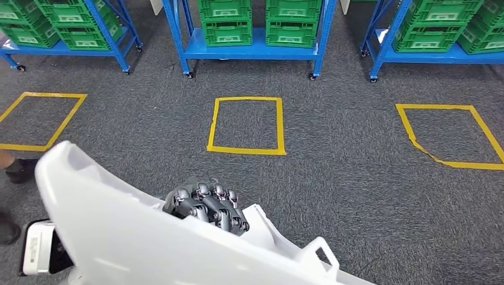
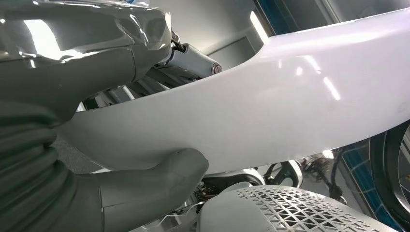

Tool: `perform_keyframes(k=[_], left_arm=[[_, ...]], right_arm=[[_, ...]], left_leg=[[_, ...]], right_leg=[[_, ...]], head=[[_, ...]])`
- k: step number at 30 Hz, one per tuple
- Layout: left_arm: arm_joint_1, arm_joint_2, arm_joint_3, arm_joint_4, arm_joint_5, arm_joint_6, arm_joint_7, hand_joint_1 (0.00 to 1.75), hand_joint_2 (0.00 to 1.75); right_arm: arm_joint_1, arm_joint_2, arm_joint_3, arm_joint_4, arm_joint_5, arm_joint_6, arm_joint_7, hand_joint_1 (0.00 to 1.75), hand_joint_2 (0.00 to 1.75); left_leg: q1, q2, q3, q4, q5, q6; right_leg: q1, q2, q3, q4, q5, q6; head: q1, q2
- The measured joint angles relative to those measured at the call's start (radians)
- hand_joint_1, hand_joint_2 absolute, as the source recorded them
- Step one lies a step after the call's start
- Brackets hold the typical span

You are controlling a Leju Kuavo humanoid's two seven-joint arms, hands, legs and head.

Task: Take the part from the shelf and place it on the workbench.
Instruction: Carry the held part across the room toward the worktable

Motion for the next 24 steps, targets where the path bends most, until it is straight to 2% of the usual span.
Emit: perform_keyframes(k=[1, 3, 4, 5, 6, 8, 10, 12, 13, 14, 15, 16, 17, 18, 19, 21, 23, 24], left_arm=[[0.000, 0.002, -0.002, -0.001, 0.002, 0.001, 0.004, 1.75, 1.75], [-0.005, -0.001, -0.006, -0.006, 0.006, 0.003, 0.013, 1.75, 1.75], [-0.008, -0.004, -0.008, -0.008, 0.007, 0.004, 0.018, 1.75, 1.75], [-0.009, -0.006, -0.009, -0.009, 0.006, 0.005, 0.019, 1.75, 1.75], [-0.009, -0.007, -0.009, -0.010, 0.006, 0.005, 0.019, 1.75, 1.75], [-0.010, -0.010, -0.010, -0.012, 0.005, 0.005, 0.021, 1.75, 1.75], [-0.009, -0.012, -0.012, -0.013, 0.000, 0.004, 0.022, 1.75, 1.75], [-0.003, -0.011, -0.015, -0.013, -0.005, 0.003, 0.023, 1.75, 1.75], [0.000, -0.010, -0.017, -0.013, -0.005, 0.002, 0.023, 1.75, 1.75], [0.001, -0.010, -0.018, -0.013, -0.005, 0.001, 0.023, 1.75, 1.75], [0.002, -0.009, -0.019, -0.013, -0.005, 0.001, 0.023, 1.75, 1.75], [0.002, -0.009, -0.020, -0.013, -0.005, 0.000, 0.023, 1.75, 1.75], [0.002, -0.009, -0.021, -0.013, -0.005, -0.001, 0.023, 1.75, 1.75], [0.002, -0.009, -0.022, -0.013, -0.005, -0.001, 0.023, 1.75, 1.75], [0.002, -0.008, -0.023, -0.013, -0.005, -0.001, 0.023, 1.75, 1.75], [0.002, -0.007, -0.025, -0.013, -0.005, -0.002, 0.023, 1.75, 1.75], [0.001, -0.006, -0.025, -0.013, -0.006, -0.001, 0.023, 1.75, 1.75], [0.000, -0.005, -0.026, -0.013, -0.009, 0.000, 0.023, 1.75, 1.75]], right_arm=[[0.001, -0.005, 0.001, 0.013, 0.016, -0.011, -0.007, 0.00, 0.00], [0.001, -0.015, 0.007, 0.043, 0.047, -0.036, -0.022, 0.00, 0.00], [0.001, -0.017, 0.012, 0.055, 0.062, -0.047, -0.027, 0.00, 0.00], [0.001, -0.018, 0.015, 0.061, 0.065, -0.051, -0.029, 0.00, 0.00], [0.000, -0.020, 0.018, 0.066, 0.068, -0.054, -0.029, 0.00, 0.00], [-0.002, -0.024, 0.027, 0.077, 0.073, -0.060, -0.029, 0.00, 0.00], [-0.001, -0.035, 0.042, 0.091, 0.075, -0.071, -0.029, 0.00, 0.00], [0.001, -0.048, 0.059, 0.106, 0.076, -0.081, -0.028, 0.00, 0.00], [0.002, -0.053, 0.068, 0.114, 0.076, -0.084, -0.028, 0.00, 0.00], [0.002, -0.057, 0.078, 0.120, 0.076, -0.087, -0.028, 0.00, 0.00], [0.002, -0.062, 0.087, 0.126, 0.076, -0.090, -0.028, 0.00, 0.00], [0.001, -0.066, 0.096, 0.131, 0.076, -0.092, -0.028, 0.00, 0.00], [0.001, -0.070, 0.103, 0.136, 0.076, -0.093, -0.028, 0.00, 0.00], [0.000, -0.073, 0.109, 0.140, 0.076, -0.093, -0.028, 0.00, 0.00], [-0.001, -0.075, 0.113, 0.144, 0.076, -0.093, -0.028, 0.00, 0.00], [-0.002, -0.076, 0.121, 0.151, 0.076, -0.094, -0.028, 0.00, 0.00], [-0.004, -0.079, 0.129, 0.157, 0.076, -0.096, -0.028, 0.00, 0.00], [-0.004, -0.080, 0.134, 0.161, 0.076, -0.097, -0.028, 0.00, 0.00]], left_leg=[[0.002, 0.014, 0.042, 0.008, -0.034, 0.000], [-0.003, 0.052, 0.149, -0.010, -0.120, 0.010], [-0.011, 0.069, 0.213, -0.078, -0.109, 0.023], [-0.015, 0.065, 0.218, -0.097, -0.114, 0.028], [-0.013, 0.054, 0.216, -0.107, -0.105, 0.032], [-0.009, 0.031, 0.213, -0.129, -0.079, 0.043], [-0.008, 0.008, 0.204, -0.138, -0.056, 0.049], [-0.010, -0.017, 0.185, -0.134, -0.041, 0.050], [-0.010, -0.029, 0.176, -0.130, -0.037, 0.049], [-0.010, -0.041, 0.168, -0.125, -0.034, 0.047], [-0.010, -0.053, 0.160, -0.117, -0.033, 0.046], [-0.010, -0.063, 0.152, -0.106, -0.033, 0.043], [-0.011, -0.074, 0.142, -0.093, -0.035, 0.040], [-0.013, -0.082, 0.133, -0.082, -0.037, 0.036], [-0.013, -0.089, 0.124, -0.074, -0.037, 0.031], [-0.012, -0.099, 0.114, -0.069, -0.034, 0.023], [-0.010, -0.079, 0.100, -0.041, -0.052, 0.010], [-0.007, -0.061, 0.082, -0.001, -0.076, 0.002]], right_leg=[[0.001, -0.013, -0.029, 0.001, 0.030, -0.008], [0.006, -0.044, -0.076, 0.002, 0.077, -0.005], [0.008, -0.063, -0.088, 0.002, 0.092, 0.002], [0.008, -0.076, -0.087, -0.001, 0.097, 0.009], [0.008, -0.084, -0.087, -0.001, 0.100, 0.015], [0.006, -0.063, -0.100, 0.024, 0.083, 0.018], [0.007, -0.019, -0.146, 0.128, 0.023, 0.009], [0.008, -0.002, -0.196, 0.255, -0.033, 0.007], [0.008, 0.000, -0.201, 0.278, -0.040, 0.012], [0.007, 0.002, -0.184, 0.259, -0.031, 0.020], [0.004, 0.006, -0.148, 0.201, -0.009, 0.030], [0.000, 0.022, -0.106, 0.126, 0.011, 0.037], [-0.001, 0.034, -0.072, 0.064, 0.027, 0.037], [-0.001, 0.044, -0.050, 0.023, 0.037, 0.032], [0.000, 0.049, -0.044, 0.009, 0.039, 0.025], [0.003, 0.032, -0.046, 0.011, 0.045, 0.011], [-0.002, 0.016, -0.046, 0.009, 0.050, 0.002], [-0.005, 0.008, -0.047, 0.008, 0.051, -0.001]], head=[[-0.001, 0.000], [-0.002, 0.000], [-0.003, 0.000], [-0.003, 0.000], [-0.003, 0.000], [-0.002, 0.000], [0.003, 0.000], [0.006, 0.000], [0.006, 0.000], [0.007, 0.000], [0.007, 0.000], [0.007, 0.000], [0.007, 0.000], [0.007, 0.000], [0.006, 0.000], [0.006, 0.000], [0.003, 0.000], [0.000, 0.000]])
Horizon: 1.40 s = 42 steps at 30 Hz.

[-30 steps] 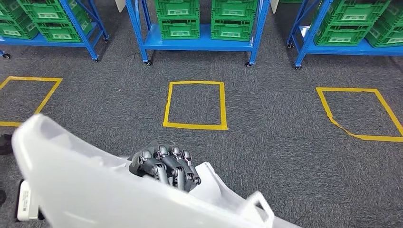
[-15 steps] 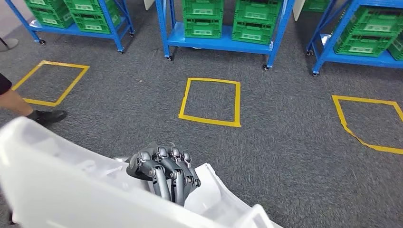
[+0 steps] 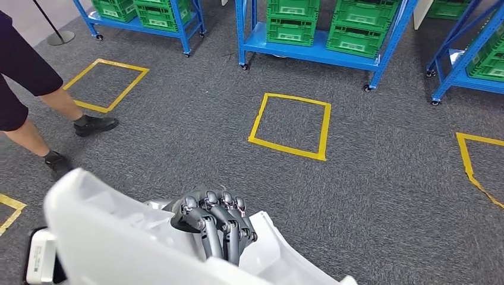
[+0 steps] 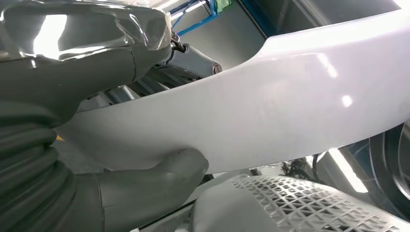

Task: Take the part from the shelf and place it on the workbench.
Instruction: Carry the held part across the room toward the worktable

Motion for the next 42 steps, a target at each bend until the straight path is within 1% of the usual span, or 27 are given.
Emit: perform_keyframes(k=[2, 4, 5, 8, 10, 12, 13, 15, 17, 19, 20, 22, 23, 24, 26, 28, 29, 30, 32, 33, 34, 35, 36, 37, 39, 41, 42], left_arm=[[0.000, 0.001, -0.001, 0.000, -0.008, 0.004, 0.002, 1.75, 1.75], [0.002, 0.003, -0.002, 0.001, -0.014, 0.010, 0.003, 1.75, 1.75], [0.002, 0.004, -0.002, 0.002, -0.016, 0.013, 0.004, 1.75, 1.75], [0.001, 0.005, -0.002, 0.001, -0.019, 0.017, 0.002, 1.75, 1.75], [0.000, 0.005, -0.001, -0.001, -0.019, 0.018, 0.002, 1.75, 1.75], [0.000, 0.005, -0.001, -0.002, -0.022, 0.021, 0.004, 1.75, 1.75], [0.001, 0.006, -0.001, -0.002, -0.024, 0.022, 0.005, 1.75, 1.75], [-0.001, 0.004, -0.001, -0.003, -0.025, 0.022, 0.007, 1.75, 1.75], [-0.001, 0.001, -0.003, -0.001, -0.021, 0.020, 0.008, 1.75, 1.75], [0.002, -0.001, -0.006, 0.003, -0.010, 0.015, 0.006, 1.75, 1.75], [0.003, -0.001, -0.007, 0.005, -0.003, 0.012, 0.004, 1.75, 1.75], [0.003, -0.001, -0.008, 0.008, 0.009, 0.005, 0.001, 1.75, 1.75], [0.003, -0.001, -0.008, 0.008, 0.013, 0.002, -0.001, 1.75, 1.75], [0.003, -0.001, -0.009, 0.008, 0.016, 0.000, -0.003, 1.75, 1.75], [0.002, 0.000, -0.009, 0.008, 0.020, -0.004, -0.006, 1.75, 1.75], [0.003, 0.003, -0.009, 0.008, 0.024, -0.007, -0.009, 1.75, 1.75], [0.003, 0.005, -0.009, 0.008, 0.026, -0.008, -0.010, 1.75, 1.75], [0.002, 0.006, -0.009, 0.008, 0.027, -0.008, -0.010, 1.75, 1.75], [0.001, 0.008, -0.009, 0.008, 0.027, -0.009, -0.011, 1.75, 1.75], [0.002, 0.008, -0.009, 0.008, 0.027, -0.009, -0.011, 1.75, 1.75], [0.003, 0.009, -0.009, 0.008, 0.027, -0.009, -0.011, 1.75, 1.75], [0.004, 0.010, -0.009, 0.008, 0.027, -0.009, -0.011, 1.75, 1.75], [0.004, 0.011, -0.009, 0.008, 0.028, -0.009, -0.011, 1.75, 1.75], [0.004, 0.012, -0.009, 0.008, 0.028, -0.009, -0.011, 1.75, 1.75], [0.001, 0.012, -0.008, 0.007, 0.028, -0.009, -0.011, 1.75, 1.75], [-0.001, 0.012, -0.008, 0.007, 0.028, -0.009, -0.011, 1.75, 1.75], [-0.001, 0.013, -0.008, 0.007, 0.028, -0.009, -0.012, 1.75, 1.75]], right_arm=[[0.002, -0.003, 0.007, 0.008, 0.000, -0.005, -0.001, 0.00, 0.00], [0.003, -0.004, 0.011, 0.016, 0.000, -0.012, -0.001, 0.00, 0.00], [0.002, -0.004, 0.014, 0.021, 0.000, -0.014, -0.001, 0.00, 0.00], [-0.003, -0.004, 0.020, 0.034, 0.000, -0.019, -0.002, 0.00, 0.00], [-0.005, -0.006, 0.024, 0.041, 0.000, -0.022, -0.002, 0.00, 0.00], [-0.008, -0.009, 0.029, 0.050, 0.000, -0.027, -0.002, 0.00, 0.00], [-0.010, -0.011, 0.032, 0.053, 0.000, -0.029, -0.002, 0.00, 0.00], [-0.012, -0.015, 0.035, 0.060, 0.000, -0.031, -0.002, 0.00, 0.00], [-0.009, -0.023, 0.038, 0.067, 0.000, -0.033, -0.002, 0.00, 0.00], [-0.004, -0.030, 0.044, 0.074, 0.000, -0.036, -0.001, 0.00, 0.00], [-0.003, -0.032, 0.049, 0.078, 0.000, -0.037, 0.000, 0.00, 0.00], [-0.003, -0.037, 0.062, 0.085, 0.000, -0.042, 0.000, 0.00, 0.00], [-0.004, -0.039, 0.068, 0.087, 0.000, -0.044, 0.000, 0.00, 0.00], [-0.004, -0.042, 0.073, 0.090, 0.000, -0.045, 0.000, 0.00, 0.00], [-0.007, -0.045, 0.081, 0.096, 0.000, -0.047, 0.000, 0.00, 0.00], [-0.010, -0.045, 0.088, 0.103, 0.000, -0.047, 0.000, 0.00, 0.00], [-0.011, -0.046, 0.091, 0.105, 0.000, -0.048, 0.000, 0.00, 0.00], [-0.012, -0.047, 0.094, 0.107, 0.000, -0.048, -0.001, 0.00, 0.00], [-0.010, -0.050, 0.099, 0.112, 0.000, -0.050, -0.001, 0.00, 0.00], [-0.008, -0.051, 0.101, 0.114, 0.000, -0.050, -0.001, 0.00, 0.00], [-0.006, -0.052, 0.102, 0.115, 0.000, -0.050, -0.001, 0.00, 0.00], [-0.006, -0.053, 0.103, 0.116, 0.000, -0.050, -0.001, 0.00, 0.00], [-0.007, -0.053, 0.104, 0.117, 0.000, -0.050, -0.001, 0.00, 0.00], [-0.009, -0.053, 0.104, 0.118, 0.000, -0.050, -0.001, 0.00, 0.00], [-0.011, -0.052, 0.106, 0.120, 0.000, -0.050, -0.001, 0.00, 0.00], [-0.011, -0.052, 0.107, 0.123, 0.000, -0.050, -0.001, 0.00, 0.00], [-0.012, -0.052, 0.108, 0.124, 0.000, -0.049, -0.001, 0.00, 0.00]], left_leg=[[0.010, 0.032, -0.060, 0.127, -0.064, -0.016], [0.022, 0.042, -0.104, 0.218, -0.091, -0.024], [0.026, 0.046, -0.100, 0.211, -0.079, -0.026], [0.023, 0.090, 0.003, 0.018, 0.006, -0.017], [0.013, 0.115, 0.041, -0.062, 0.026, -0.007], [0.008, 0.099, 0.037, -0.072, 0.027, 0.002], [0.009, 0.086, 0.040, -0.080, 0.034, 0.008], [0.013, 0.062, 0.049, -0.100, 0.048, 0.022], [0.013, 0.038, 0.051, -0.107, 0.056, 0.031], [0.008, 0.008, 0.049, -0.106, 0.057, 0.033], [0.007, -0.008, 0.048, -0.103, 0.056, 0.034], [0.008, -0.039, 0.048, -0.094, 0.054, 0.030], [0.008, -0.053, 0.045, -0.086, 0.050, 0.026], [0.007, -0.066, 0.039, -0.075, 0.045, 0.021], [0.005, -0.088, 0.026, -0.060, 0.040, 0.012], [0.007, -0.103, 0.018, -0.055, 0.039, 0.007], [0.006, -0.090, 0.012, -0.046, 0.033, 0.003], [0.007, -0.062, -0.001, -0.019, 0.018, -0.003], [0.011, 0.011, -0.062, 0.097, -0.036, -0.017], [0.016, 0.032, -0.100, 0.169, -0.063, -0.022], [0.020, 0.042, -0.131, 0.222, -0.077, -0.025], [0.024, 0.046, -0.142, 0.238, -0.073, -0.026], [0.025, 0.050, -0.131, 0.210, -0.050, -0.025], [0.024, 0.059, -0.098, 0.146, -0.016, -0.020], [0.012, 0.111, -0.024, 0.004, 0.031, -0.002], [0.000, 0.144, 0.005, -0.052, 0.037, 0.011], [-0.002, 0.134, 0.004, -0.054, 0.036, 0.013]], right_leg=[[0.001, -0.019, -0.002, 0.000, 0.000, -0.003], [0.002, -0.042, -0.005, 0.000, 0.000, -0.003], [0.002, -0.053, -0.005, 0.000, 0.000, -0.003], [0.004, -0.086, -0.003, 0.000, -0.001, -0.001], [0.008, -0.105, -0.003, -0.001, -0.002, 0.006], [0.009, -0.127, 0.001, -0.008, 0.000, 0.018], [0.008, -0.124, 0.003, -0.008, -0.002, 0.022], [0.006, -0.079, -0.015, 0.031, -0.026, 0.022], [0.005, -0.022, -0.076, 0.155, -0.082, 0.011], [0.006, -0.006, -0.137, 0.270, -0.116, 0.012], [0.005, -0.004, -0.144, 0.278, -0.110, 0.019], [0.000, 0.008, -0.101, 0.176, -0.057, 0.039], [-0.003, 0.029, -0.070, 0.109, -0.031, 0.044], [-0.005, 0.048, -0.047, 0.057, -0.011, 0.043], [-0.003, 0.066, -0.029, 0.021, -0.001, 0.029], [-0.002, 0.045, -0.026, 0.022, 0.001, 0.016], [-0.003, 0.034, -0.025, 0.021, 0.001, 0.010], [-0.005, 0.022, -0.022, 0.021, 0.000, 0.005], [-0.003, -0.003, -0.019, 0.020, -0.004, -0.004], [0.000, -0.017, -0.018, 0.020, -0.006, -0.006], [0.002, -0.032, -0.018, 0.020, -0.008, -0.008], [0.004, -0.047, -0.017, 0.020, -0.009, -0.009], [0.006, -0.061, -0.016, 0.020, -0.011, -0.009], [0.008, -0.074, -0.013, 0.020, -0.013, -0.010], [0.012, -0.097, -0.006, 0.018, -0.017, -0.007], [0.014, -0.119, -0.001, 0.014, -0.021, -0.001], [0.015, -0.132, 0.002, 0.010, -0.022, 0.003]], head=[[-0.006, 0.000], [-0.007, 0.000], [-0.006, 0.000], [-0.006, 0.000], [-0.006, 0.000], [-0.006, 0.000], [-0.005, 0.000], [-0.003, 0.000], [0.000, 0.000], [0.003, 0.000], [0.003, 0.000], [0.003, 0.000], [0.004, 0.000], [0.004, 0.000], [0.005, 0.000], [0.006, 0.000], [0.004, 0.000], [0.001, 0.000], [-0.004, 0.000], [-0.004, 0.000], [-0.004, 0.000], [-0.005, 0.000], [-0.005, 0.000], [-0.005, 0.000], [-0.003, 0.000], [-0.002, 0.000], [-0.002, 0.000]])
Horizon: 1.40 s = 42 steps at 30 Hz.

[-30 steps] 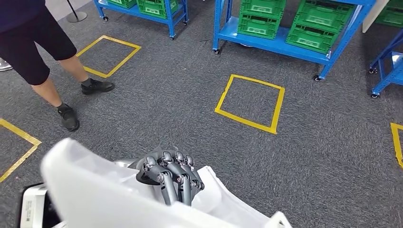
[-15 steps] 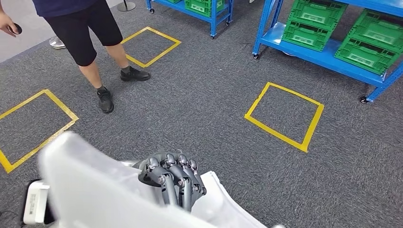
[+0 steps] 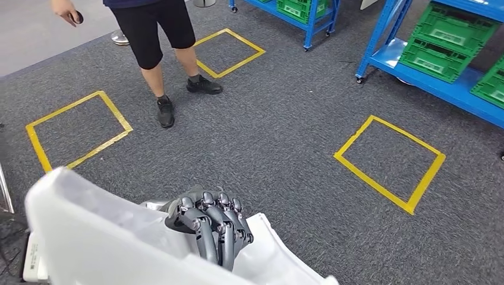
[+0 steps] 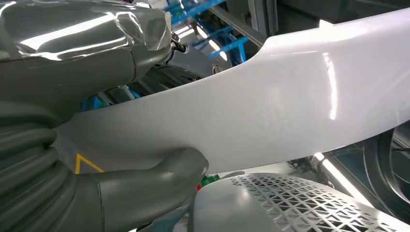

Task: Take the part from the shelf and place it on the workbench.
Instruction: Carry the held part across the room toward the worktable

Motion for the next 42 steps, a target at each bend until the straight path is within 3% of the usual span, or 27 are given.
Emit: perform_keyframes(k=[1, 2, 3, 5, 6, 8, 9, 11, 12, 14, 16, 17, 18, 20, 21, 23, 24, 26, 28, 30, 32, 34, 36, 38, 39, 40, 42], left_arm=[[0.000, 0.000, 0.000, -0.001, 0.001, -0.001, -0.001, 1.75, 1.75], [0.001, 0.000, 0.000, -0.002, 0.003, -0.003, -0.003, 1.75, 1.75], [0.000, 0.000, -0.001, -0.002, 0.006, -0.006, -0.006, 1.75, 1.75], [0.000, -0.003, -0.002, -0.002, 0.013, -0.011, -0.012, 1.75, 1.75], [0.001, -0.005, -0.003, -0.002, 0.014, -0.012, -0.014, 1.75, 1.75], [0.008, -0.006, -0.006, -0.002, 0.015, -0.010, -0.015, 1.75, 1.75], [0.011, -0.005, -0.007, -0.002, 0.016, -0.009, -0.015, 1.75, 1.75], [0.013, -0.004, -0.008, -0.003, 0.022, -0.005, -0.014, 1.75, 1.75], [0.014, -0.003, -0.007, -0.005, 0.027, -0.005, -0.012, 1.75, 1.75], [0.013, -0.002, -0.006, -0.010, 0.042, -0.012, 0.000, 1.75, 1.75], [0.011, -0.001, -0.006, -0.014, 0.052, -0.021, 0.022, 1.75, 1.75], [0.011, 0.000, -0.007, -0.014, 0.056, -0.023, 0.033, 1.75, 1.75], [0.010, 0.000, -0.008, -0.015, 0.059, -0.023, 0.040, 1.75, 1.75], [0.008, -0.001, -0.008, -0.015, 0.069, -0.021, 0.043, 1.75, 1.75], [0.007, -0.001, -0.008, -0.015, 0.073, -0.021, 0.039, 1.75, 1.75], [0.008, 0.001, -0.008, -0.012, 0.077, -0.031, 0.030, 1.75, 1.75], [0.008, 0.002, -0.008, -0.010, 0.078, -0.040, 0.026, 1.75, 1.75], [0.008, 0.002, -0.009, -0.008, 0.080, -0.056, 0.020, 1.75, 1.75], [0.006, 0.001, -0.010, -0.007, 0.086, -0.069, 0.015, 1.75, 1.75], [0.004, -0.001, -0.012, -0.007, 0.096, -0.085, 0.008, 1.75, 1.75], [0.005, -0.003, -0.013, -0.007, 0.105, -0.096, 0.003, 1.75, 1.75], [0.005, -0.005, -0.013, -0.007, 0.113, -0.104, -0.001, 1.75, 1.75], [0.006, -0.008, -0.015, -0.004, 0.118, -0.111, -0.004, 1.75, 1.75], [0.011, -0.008, -0.017, -0.002, 0.119, -0.116, -0.005, 1.75, 1.75], [0.012, -0.008, -0.019, 0.000, 0.120, -0.117, -0.005, 1.75, 1.75], [0.013, -0.008, -0.020, 0.001, 0.120, -0.118, -0.005, 1.75, 1.75], [0.014, -0.007, -0.022, 0.002, 0.120, -0.119, -0.005, 1.75, 1.75]], right_arm=[[-0.001, 0.000, 0.000, 0.001, 0.000, 0.000, 0.000, 0.00, 0.00], [-0.002, 0.000, 0.001, 0.002, 0.000, 0.000, 0.000, 0.00, 0.00], [-0.002, 0.000, 0.001, 0.003, 0.000, 0.000, 0.000, 0.00, 0.00], [0.000, -0.003, 0.002, 0.006, -0.001, -0.002, 0.000, 0.00, 0.00], [0.003, -0.005, 0.002, 0.008, 0.000, -0.003, 0.000, 0.00, 0.00], [0.008, -0.007, 0.002, 0.012, 0.000, -0.008, 0.000, 0.00, 0.00], [0.011, -0.007, 0.004, 0.014, 0.000, -0.013, 0.000, 0.00, 0.00], [0.013, -0.009, 0.008, 0.018, 0.000, -0.028, -0.001, 0.00, 0.00], [0.013, -0.009, 0.010, 0.021, 0.000, -0.035, -0.002, 0.00, 0.00], [0.011, -0.011, 0.015, 0.026, -0.001, -0.043, -0.004, 0.00, 0.00], [0.005, -0.014, 0.020, 0.030, -0.001, -0.041, -0.005, 0.00, 0.00], [0.003, -0.016, 0.023, 0.032, -0.001, -0.040, -0.006, 0.00, 0.00], [0.002, -0.018, 0.025, 0.034, 0.000, -0.038, -0.008, 0.00, 0.00], [0.002, -0.024, 0.032, 0.041, 0.000, -0.038, -0.013, 0.00, 0.00], [0.004, -0.027, 0.037, 0.045, 0.000, -0.039, -0.015, 0.00, 0.00], [0.005, -0.033, 0.050, 0.052, 0.000, -0.043, -0.016, 0.00, 0.00], [0.003, -0.034, 0.057, 0.055, 0.000, -0.045, -0.017, 0.00, 0.00], [-0.004, -0.035, 0.068, 0.059, -0.002, -0.047, -0.017, 0.00, 0.00], [-0.008, -0.030, 0.074, 0.061, -0.011, -0.046, -0.015, 0.00, 0.00], [-0.009, -0.025, 0.075, 0.062, -0.032, -0.040, -0.008, 0.00, 0.00], [-0.013, -0.024, 0.069, 0.061, -0.067, -0.034, 0.009, 0.00, 0.00], [-0.014, -0.024, 0.053, 0.060, -0.103, -0.029, 0.028, 0.00, 0.00], [-0.007, -0.028, 0.038, 0.057, -0.116, -0.023, 0.041, 0.00, 0.00], [0.003, -0.031, 0.031, 0.054, -0.116, -0.017, 0.048, 0.00, 0.00], [0.005, -0.032, 0.027, 0.053, -0.115, -0.015, 0.050, 0.00, 0.00], [0.006, -0.032, 0.025, 0.052, -0.115, -0.014, 0.051, 0.00, 0.00], [0.004, -0.031, 0.021, 0.049, -0.115, -0.014, 0.052, 0.00, 0.00]], left_leg=[[0.001, -0.016, 0.008, -0.009, 0.005, 0.004], [0.003, -0.031, 0.017, -0.022, 0.011, 0.007], [0.006, -0.045, 0.028, -0.036, 0.019, 0.012], [0.011, -0.074, 0.041, -0.053, 0.030, 0.018], [0.012, -0.090, 0.041, -0.053, 0.032, 0.020], [0.014, -0.127, 0.041, -0.052, 0.032, 0.019], [0.015, -0.145, 0.042, -0.051, 0.031, 0.017], [0.020, -0.179, 0.040, -0.039, 0.024, 0.007], [0.020, -0.194, 0.036, -0.027, 0.017, -0.001], [0.021, -0.215, 0.027, -0.009, 0.005, -0.016], [0.024, -0.227, 0.021, -0.005, 0.002, -0.021], [0.025, -0.216, 0.018, 0.001, -0.002, -0.024], [0.025, -0.191, 0.009, 0.019, -0.013, -0.028], [0.025, -0.122, -0.039, 0.116, -0.061, -0.034], [0.026, -0.100, -0.077, 0.187, -0.091, -0.036], [0.027, -0.087, -0.136, 0.291, -0.120, -0.034], [0.025, -0.086, -0.140, 0.290, -0.109, -0.028], [0.012, -0.069, -0.086, 0.181, -0.050, -0.005], [-0.012, -0.015, -0.017, 0.051, -0.011, 0.025], [-0.027, 0.010, 0.006, 0.004, -0.008, 0.039], [-0.025, -0.019, 0.018, -0.018, 0.003, 0.042], [-0.015, -0.051, 0.042, -0.050, 0.021, 0.045], [-0.008, -0.084, 0.053, -0.063, 0.031, 0.044], [-0.005, -0.120, 0.052, -0.061, 0.032, 0.041], [-0.003, -0.139, 0.051, -0.057, 0.030, 0.037], [0.001, -0.156, 0.050, -0.050, 0.026, 0.030], [0.009, -0.185, 0.044, -0.024, 0.010, 0.010]], right_leg=[[0.000, -0.011, 0.004, -0.004, -0.002, 0.004], [0.000, -0.004, 0.007, -0.001, -0.007, 0.007], [0.000, 0.018, 0.003, 0.017, -0.018, 0.007], [-0.002, 0.090, -0.044, 0.120, -0.063, 0.000], [-0.002, 0.113, -0.082, 0.190, -0.087, -0.003], [-0.004, 0.127, -0.138, 0.273, -0.102, 0.005], [-0.007, 0.128, -0.141, 0.259, -0.085, 0.015], [-0.018, 0.144, -0.096, 0.133, -0.018, 0.040], [-0.021, 0.157, -0.071, 0.070, 0.010, 0.045], [-0.020, 0.172, -0.044, 0.013, 0.034, 0.033], [-0.016, 0.156, -0.042, 0.017, 0.033, 0.011], [-0.015, 0.148, -0.041, 0.017, 0.033, 0.004], [-0.016, 0.140, -0.038, 0.016, 0.033, -0.002], [-0.011, 0.122, -0.034, 0.015, 0.030, -0.012], [-0.008, 0.112, -0.033, 0.015, 0.028, -0.016], [0.001, 0.087, -0.032, 0.015, 0.024, -0.021], [0.005, 0.074, -0.031, 0.015, 0.022, -0.022], [0.014, 0.050, -0.027, 0.014, 0.018, -0.025], [0.020, 0.026, -0.021, 0.011, 0.014, -0.024], [0.020, -0.002, -0.015, 0.006, 0.010, -0.020], [0.019, -0.021, -0.007, 0.001, 0.007, -0.015], [0.018, 0.027, -0.017, 0.035, -0.012, -0.015], [0.013, 0.101, -0.072, 0.144, -0.055, -0.017], [0.004, 0.124, -0.133, 0.247, -0.082, -0.009], [-0.002, 0.126, -0.143, 0.253, -0.073, 0.002], [-0.010, 0.127, -0.134, 0.221, -0.049, 0.018], [-0.026, 0.148, -0.084, 0.105, 0.008, 0.048]], head=[[0.000, 0.000], [0.002, 0.000], [0.003, 0.000], [0.008, 0.000], [0.008, 0.000], [0.010, 0.000], [0.010, 0.000], [0.010, 0.000], [0.012, 0.000], [0.013, 0.000], [0.013, 0.000], [0.013, 0.000], [0.011, 0.000], [0.006, 0.000], [0.003, 0.000], [0.003, 0.000], [0.003, 0.000], [0.003, 0.000], [0.005, 0.000], [0.006, 0.000], [0.005, 0.000], [0.005, 0.000], [0.007, 0.000], [0.009, 0.000], [0.008, 0.000], [0.008, 0.000], [0.010, 0.000]])
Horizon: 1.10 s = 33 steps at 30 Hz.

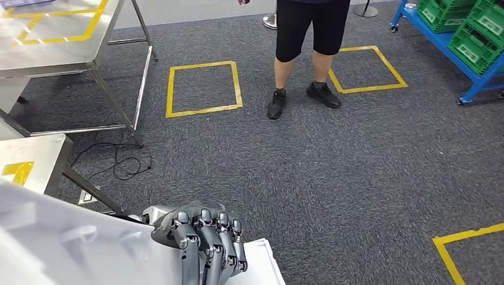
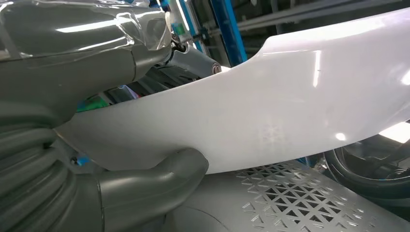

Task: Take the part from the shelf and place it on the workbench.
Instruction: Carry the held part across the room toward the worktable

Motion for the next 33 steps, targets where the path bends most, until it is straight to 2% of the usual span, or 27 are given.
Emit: perform_keyframes(k=[1, 2, 3, 5, 6, 7, 9, 10, 11, 12, 13, 14, 16, 18, 19, 20, 21, 22, 23, 25, 27, 28, 29, 30, 31, 32, 33], left_arm=[[-0.001, -0.001, -0.001, 0.001, 0.001, -0.001, 0.000, 1.75, 1.75], [-0.002, -0.001, -0.003, 0.001, 0.002, -0.003, -0.001, 1.75, 1.75], [-0.003, -0.002, -0.004, 0.002, 0.003, -0.005, -0.001, 1.75, 1.75], [-0.006, -0.002, -0.006, 0.003, 0.005, -0.008, -0.002, 1.75, 1.75], [-0.007, -0.002, -0.007, 0.004, 0.005, -0.008, -0.003, 1.75, 1.75], [-0.010, -0.001, -0.009, 0.005, 0.006, -0.007, -0.002, 1.75, 1.75], [-0.018, -0.001, -0.015, 0.007, 0.009, -0.001, -0.001, 1.75, 1.75], [-0.021, -0.001, -0.017, 0.008, 0.011, 0.002, 0.000, 1.75, 1.75], [-0.022, -0.001, -0.020, 0.010, 0.013, 0.003, 0.002, 1.75, 1.75], [-0.022, 0.000, -0.022, 0.012, 0.013, 0.004, 0.004, 1.75, 1.75], [-0.022, 0.000, -0.025, 0.014, 0.013, 0.005, 0.006, 1.75, 1.75], [-0.022, 0.000, -0.027, 0.015, 0.013, 0.006, 0.008, 1.75, 1.75], [-0.026, 0.000, -0.029, 0.016, 0.004, 0.016, 0.013, 1.75, 1.75], [-0.031, -0.001, -0.029, 0.017, -0.010, 0.030, 0.019, 1.75, 1.75], [-0.033, -0.001, -0.029, 0.019, -0.017, 0.036, 0.021, 1.75, 1.75], [-0.033, -0.001, -0.029, 0.020, -0.022, 0.042, 0.021, 1.75, 1.75], [-0.033, -0.001, -0.028, 0.021, -0.027, 0.045, 0.020, 1.75, 1.75], [-0.034, -0.001, -0.029, 0.023, -0.029, 0.047, 0.019, 1.75, 1.75], [-0.035, -0.002, -0.029, 0.025, -0.030, 0.048, 0.017, 1.75, 1.75], [-0.038, -0.004, -0.031, 0.030, -0.030, 0.048, 0.014, 1.75, 1.75], [-0.035, -0.004, -0.034, 0.036, -0.032, 0.048, 0.014, 1.75, 1.75], [-0.034, -0.004, -0.035, 0.038, -0.033, 0.048, 0.014, 1.75, 1.75], [-0.033, -0.004, -0.036, 0.040, -0.033, 0.048, 0.014, 1.75, 1.75], [-0.033, -0.004, -0.036, 0.042, -0.033, 0.048, 0.014, 1.75, 1.75], [-0.033, -0.004, -0.037, 0.043, -0.033, 0.047, 0.014, 1.75, 1.75], [-0.032, -0.005, -0.037, 0.044, -0.032, 0.047, 0.014, 1.75, 1.75], [-0.032, -0.004, -0.037, 0.045, -0.030, 0.044, 0.014, 1.75, 1.75]], right_arm=[[0.000, 0.000, -0.001, -0.002, 0.001, 0.001, 0.000, 0.00, 0.00], [-0.001, 0.001, -0.002, -0.004, 0.004, 0.003, 0.000, 0.00, 0.00], [-0.001, 0.002, -0.002, -0.005, 0.010, 0.006, 0.000, 0.00, 0.00], [0.000, 0.003, -0.002, -0.008, 0.020, 0.012, -0.005, 0.00, 0.00], [0.000, 0.002, -0.001, -0.008, 0.024, 0.014, -0.009, 0.00, 0.00], [0.000, 0.003, -0.001, -0.008, 0.026, 0.015, -0.013, 0.00, 0.00], [0.001, 0.002, 0.000, -0.008, 0.029, 0.014, -0.019, 0.00, 0.00], [0.003, 0.002, 0.001, -0.008, 0.031, 0.012, -0.021, 0.00, 0.00], [0.004, 0.001, 0.001, -0.008, 0.034, 0.012, -0.021, 0.00, 0.00], [0.005, 0.000, 0.002, -0.008, 0.036, 0.011, -0.022, 0.00, 0.00], [0.004, 0.000, 0.003, -0.008, 0.037, 0.011, -0.022, 0.00, 0.00], [0.003, 0.000, 0.004, -0.008, 0.037, 0.011, -0.023, 0.00, 0.00], [0.001, 0.004, 0.004, -0.006, 0.037, 0.011, -0.025, 0.00, 0.00], [0.001, 0.010, 0.005, -0.001, 0.038, 0.010, -0.027, 0.00, 0.00], [0.000, 0.013, 0.005, 0.002, 0.039, 0.009, -0.028, 0.00, 0.00], [-0.002, 0.014, 0.005, 0.003, 0.040, 0.007, -0.029, 0.00, 0.00], [-0.004, 0.014, 0.006, 0.004, 0.041, 0.005, -0.031, 0.00, 0.00], [-0.005, 0.013, 0.006, 0.005, 0.043, 0.002, -0.032, 0.00, 0.00], [-0.005, 0.011, 0.007, 0.006, 0.043, -0.001, -0.033, 0.00, 0.00], [-0.002, 0.005, 0.009, 0.009, 0.043, -0.003, -0.034, 0.00, 0.00], [0.001, 0.000, 0.011, 0.011, 0.043, -0.004, -0.033, 0.00, 0.00], [0.001, -0.001, 0.012, 0.011, 0.043, -0.004, -0.033, 0.00, 0.00], [0.002, -0.001, 0.013, 0.012, 0.043, -0.004, -0.033, 0.00, 0.00], [0.002, -0.002, 0.014, 0.012, 0.043, -0.004, -0.033, 0.00, 0.00], [0.002, -0.001, 0.014, 0.014, 0.043, -0.004, -0.033, 0.00, 0.00], [0.001, -0.001, 0.014, 0.016, 0.043, -0.004, -0.034, 0.00, 0.00], [-0.001, -0.002, 0.015, 0.018, 0.044, -0.004, -0.034, 0.00, 0.00]], left_leg=[[0.003, -0.012, -0.007, 0.018, -0.011, -0.011], [0.006, -0.023, -0.014, 0.031, -0.019, -0.020], [0.007, -0.033, -0.020, 0.038, -0.024, -0.026], [0.013, -0.050, -0.027, 0.043, -0.027, -0.032], [0.014, -0.037, -0.032, 0.051, -0.031, -0.035], [0.015, -0.011, -0.043, 0.073, -0.041, -0.039], [0.014, 0.062, -0.096, 0.173, -0.086, -0.043], [0.015, 0.082, -0.134, 0.240, -0.111, -0.043], [0.016, 0.092, -0.169, 0.298, -0.128, -0.041], [0.014, 0.096, -0.191, 0.328, -0.129, -0.036], [0.010, 0.097, -0.194, 0.321, -0.112, -0.028], [0.002, 0.102, -0.177, 0.280, -0.082, -0.017], [-0.026, 0.148, -0.110, 0.143, -0.021, 0.014], [-0.049, 0.189, -0.068, 0.059, -0.003, 0.034], [-0.052, 0.188, -0.063, 0.049, -0.006, 0.037], [-0.052, 0.173, -0.055, 0.036, -0.003, 0.041], [-0.050, 0.156, -0.041, 0.017, 0.005, 0.042], [-0.044, 0.142, -0.022, -0.005, 0.014, 0.044], [-0.038, 0.127, -0.005, -0.027, 0.024, 0.046], [-0.026, 0.099, 0.009, -0.044, 0.033, 0.046], [-0.017, 0.062, 0.010, -0.043, 0.031, 0.040], [-0.012, 0.044, 0.011, -0.041, 0.029, 0.034], [-0.005, 0.026, 0.011, -0.034, 0.024, 0.025], [0.001, 0.011, 0.010, -0.023, 0.016, 0.013], [0.006, -0.003, 0.007, -0.009, 0.006, 0.000], [0.010, -0.015, 0.000, 0.008, -0.005, -0.012], [0.012, -0.023, -0.007, 0.021, -0.013, -0.021]], right_leg=[[-0.005, 0.019, 0.021, -0.042, 0.014, 0.004], [-0.006, 0.035, 0.032, -0.062, 0.017, -0.002], [-0.002, 0.043, 0.033, -0.057, 0.010, -0.013], [0.002, 0.027, 0.037, -0.058, 0.007, -0.035], [0.004, 0.016, 0.039, -0.058, 0.005, -0.041], [0.005, 0.006, 0.042, -0.059, 0.004, -0.047], [0.013, -0.015, 0.047, -0.061, 0.000, -0.055], [0.019, -0.027, 0.048, -0.060, -0.003, -0.059], [0.025, -0.040, 0.050, -0.060, -0.006, -0.063], [0.031, -0.054, 0.052, -0.060, -0.009, -0.066], [0.035, -0.067, 0.055, -0.060, -0.013, -0.069], [0.039, -0.079, 0.060, -0.061, -0.017, -0.072], [0.043, -0.102, 0.074, -0.066, -0.025, -0.073], [0.045, -0.128, 0.085, -0.076, -0.029, -0.071], [0.046, -0.142, 0.089, -0.082, -0.030, -0.069], [0.047, -0.158, 0.096, -0.091, -0.031, -0.067], [0.048, -0.158, 0.103, -0.094, -0.033, -0.066], [0.048, -0.139, 0.104, -0.085, -0.039, -0.065], [0.047, -0.106, 0.094, -0.057, -0.050, -0.065], [0.041, -0.037, 0.030, 0.057, -0.088, -0.063], [0.029, -0.019, -0.038, 0.151, -0.105, -0.048], [0.021, -0.019, -0.051, 0.150, -0.091, -0.034], [0.011, -0.016, -0.042, 0.110, -0.060, -0.015], [0.000, -0.006, -0.018, 0.042, -0.021, 0.005], [-0.006, 0.008, 0.003, -0.016, 0.008, 0.019], [-0.009, 0.022, 0.021, -0.057, 0.028, 0.019], [-0.009, 0.031, 0.029, -0.075, 0.034, 0.011]], head=[[0.002, 0.000], [0.003, 0.000], [0.004, 0.000], [0.003, 0.000], [0.002, 0.000], [-0.001, 0.000], [-0.008, 0.000], [-0.010, 0.000], [-0.010, 0.000], [-0.010, 0.000], [-0.010, 0.000], [-0.009, 0.000], [-0.009, 0.000], [-0.008, 0.000], [-0.009, 0.000], [-0.010, 0.000], [-0.009, 0.000], [-0.009, 0.000], [-0.008, 0.000], [-0.005, 0.000], [-0.002, 0.000], [-0.003, 0.000], [-0.003, 0.000], [-0.002, 0.000], [0.000, 0.000], [0.002, 0.000], [0.004, 0.000]])
